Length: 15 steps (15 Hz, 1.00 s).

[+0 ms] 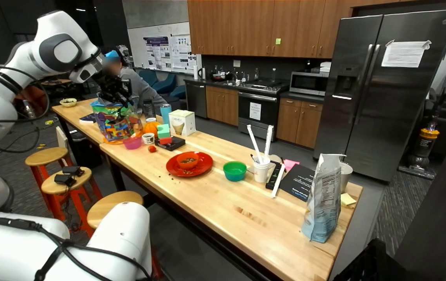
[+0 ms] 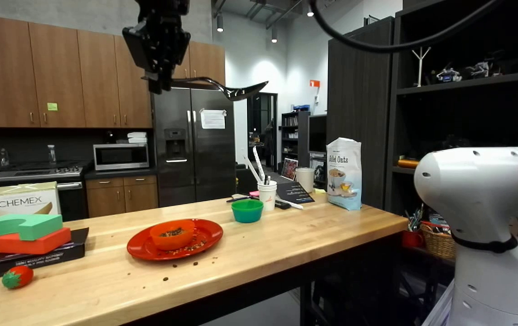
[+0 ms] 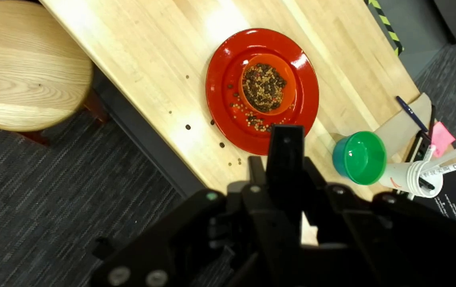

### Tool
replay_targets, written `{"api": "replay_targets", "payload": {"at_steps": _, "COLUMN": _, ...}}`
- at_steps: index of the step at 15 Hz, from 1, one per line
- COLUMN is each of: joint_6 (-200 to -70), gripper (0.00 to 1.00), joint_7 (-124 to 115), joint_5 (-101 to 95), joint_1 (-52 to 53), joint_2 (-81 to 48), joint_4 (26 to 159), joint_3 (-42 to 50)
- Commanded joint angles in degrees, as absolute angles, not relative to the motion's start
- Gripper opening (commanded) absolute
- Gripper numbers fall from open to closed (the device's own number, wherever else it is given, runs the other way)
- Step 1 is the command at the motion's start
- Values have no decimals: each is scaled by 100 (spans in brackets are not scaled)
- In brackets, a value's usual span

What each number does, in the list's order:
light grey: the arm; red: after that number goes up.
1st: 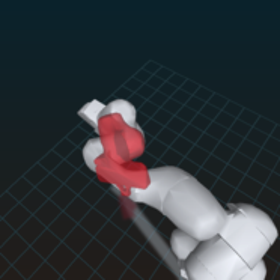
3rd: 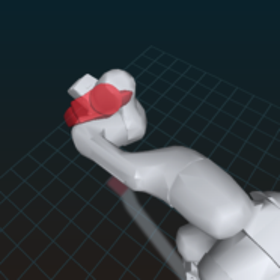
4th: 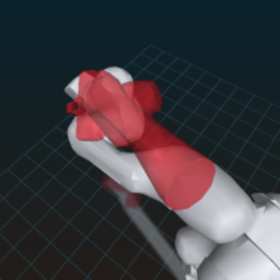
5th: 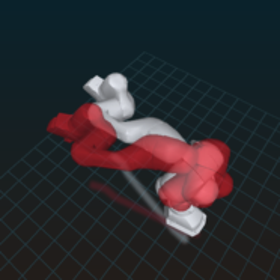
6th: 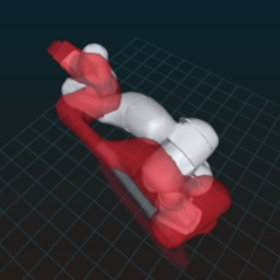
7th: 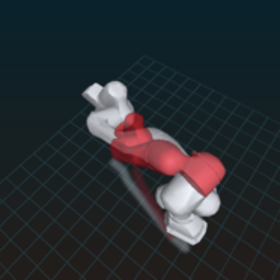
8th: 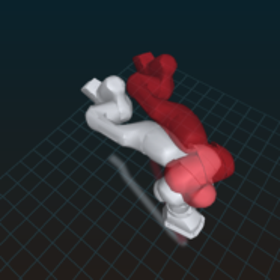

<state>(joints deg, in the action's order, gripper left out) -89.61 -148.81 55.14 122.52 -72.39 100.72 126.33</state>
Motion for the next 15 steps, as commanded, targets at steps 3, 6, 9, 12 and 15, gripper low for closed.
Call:
{"api": "replay_targets", "payload": {"at_steps": 3, "joint_6": -8906, "gripper": 6, "joint_7": -14884, "joint_5": 5300, "joint_1": 12102, "joint_2": -7370, "joint_4": 10194, "joint_3": 12962}}
{"api": "replay_targets", "payload": {"at_steps": 6, "joint_6": -8782, "gripper": 6, "joint_7": -14883, "joint_5": 5015, "joint_1": 11996, "joint_2": -7433, "joint_4": 10214, "joint_3": 13323}}
{"api": "replay_targets", "payload": {"at_steps": 9, "joint_6": -8583, "gripper": 6, "joint_7": -14881, "joint_5": 4779, "joint_1": 11914, "joint_2": -7486, "joint_4": 10252, "joint_3": 13658}}
{"api": "replay_targets", "payload": {"at_steps": 12, "joint_6": -8364, "gripper": 6, "joint_7": -14882, "joint_5": 4692, "joint_1": 11849, "joint_2": -7609, "joint_4": 10377, "joint_3": 13954}}
{"api": "replay_targets", "payload": {"at_steps": 15, "joint_6": -8201, "gripper": 6, "joint_7": -14881, "joint_5": 4863, "joint_1": 11762, "joint_2": -7786, "joint_4": 10685, "joint_3": 14141}}
